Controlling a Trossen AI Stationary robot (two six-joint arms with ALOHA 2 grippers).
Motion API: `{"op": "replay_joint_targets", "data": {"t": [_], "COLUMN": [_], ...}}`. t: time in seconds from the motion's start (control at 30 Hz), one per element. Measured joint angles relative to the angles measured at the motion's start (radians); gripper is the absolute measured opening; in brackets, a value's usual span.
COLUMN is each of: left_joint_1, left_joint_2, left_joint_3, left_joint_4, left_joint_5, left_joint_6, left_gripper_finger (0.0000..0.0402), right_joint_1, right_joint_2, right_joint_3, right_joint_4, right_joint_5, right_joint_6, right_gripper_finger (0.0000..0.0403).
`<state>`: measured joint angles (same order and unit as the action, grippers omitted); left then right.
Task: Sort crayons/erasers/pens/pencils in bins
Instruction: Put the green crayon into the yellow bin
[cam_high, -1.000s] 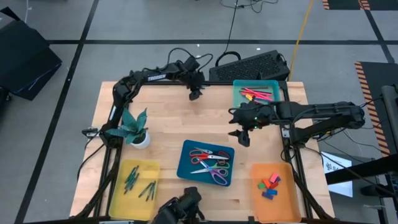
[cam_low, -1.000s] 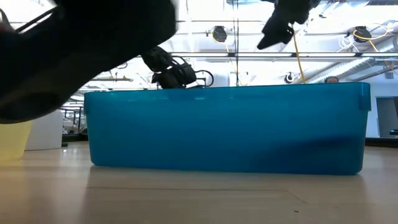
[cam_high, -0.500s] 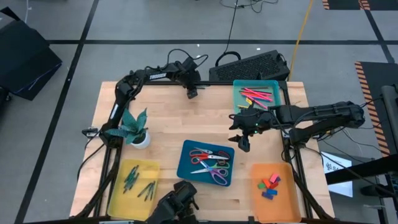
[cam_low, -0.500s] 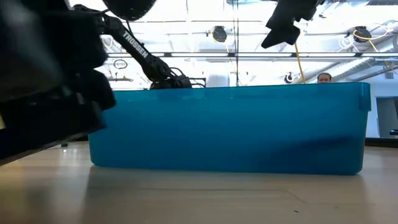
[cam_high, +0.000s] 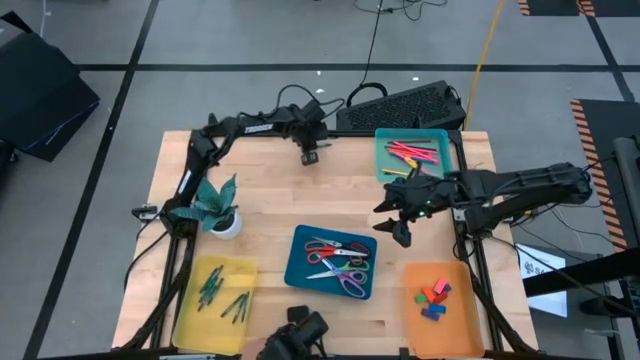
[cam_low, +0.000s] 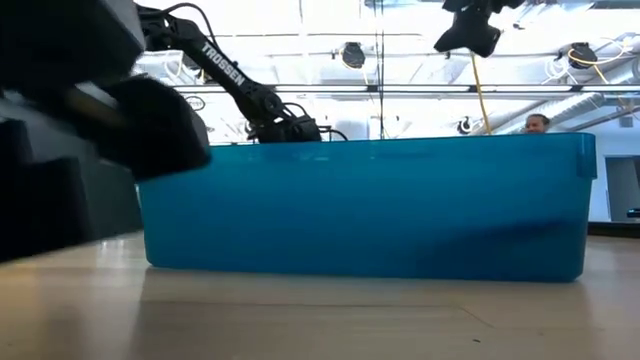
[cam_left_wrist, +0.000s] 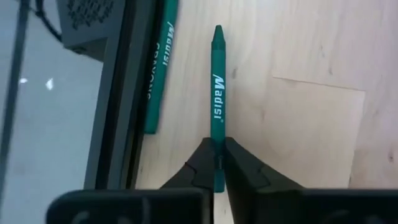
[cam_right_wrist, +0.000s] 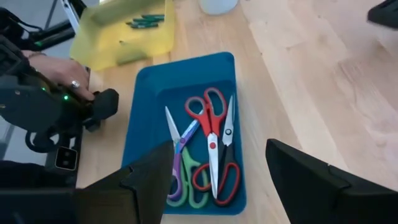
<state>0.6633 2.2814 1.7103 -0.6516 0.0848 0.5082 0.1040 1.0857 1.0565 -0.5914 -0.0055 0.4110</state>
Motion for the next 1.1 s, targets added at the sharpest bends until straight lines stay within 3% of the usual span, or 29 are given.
{"op": "replay_joint_targets", "data": {"t": [0.33, 0.47, 0.67, 0.9, 1.1], "left_joint_1": [-0.074, -0.102, -0.170, -0.329, -0.407], "left_joint_2": [-0.041, -0.091, -0.242, -0.489, -0.572], "left_joint_3": [-0.008, -0.012, -0.009, -0.006, -0.006], "left_joint_4": [-0.078, -0.119, -0.208, -0.307, -0.338], "left_joint_5": [-0.138, -0.129, -0.135, -0.133, -0.145], "left_joint_6": [-0.050, -0.076, -0.185, -0.353, -0.456], "left_gripper_finger": [0.0011, 0.0015, 0.0001, 0.0001, 0.0012], "right_joint_1": [-0.001, 0.013, 0.036, 0.079, 0.132], "right_joint_2": [-0.089, -0.107, -0.129, -0.130, -0.135], "right_joint_3": [0.000, 0.000, 0.000, 0.000, 0.000], "right_joint_4": [-0.079, -0.110, -0.143, -0.155, -0.134], "right_joint_5": [0.029, 0.027, 0.028, 0.029, 0.030], "right_joint_6": [-0.002, -0.002, -0.011, -0.071, -0.059], "right_gripper_finger": [0.0247, 0.0247, 0.0247, 0.0247, 0.0247]}}
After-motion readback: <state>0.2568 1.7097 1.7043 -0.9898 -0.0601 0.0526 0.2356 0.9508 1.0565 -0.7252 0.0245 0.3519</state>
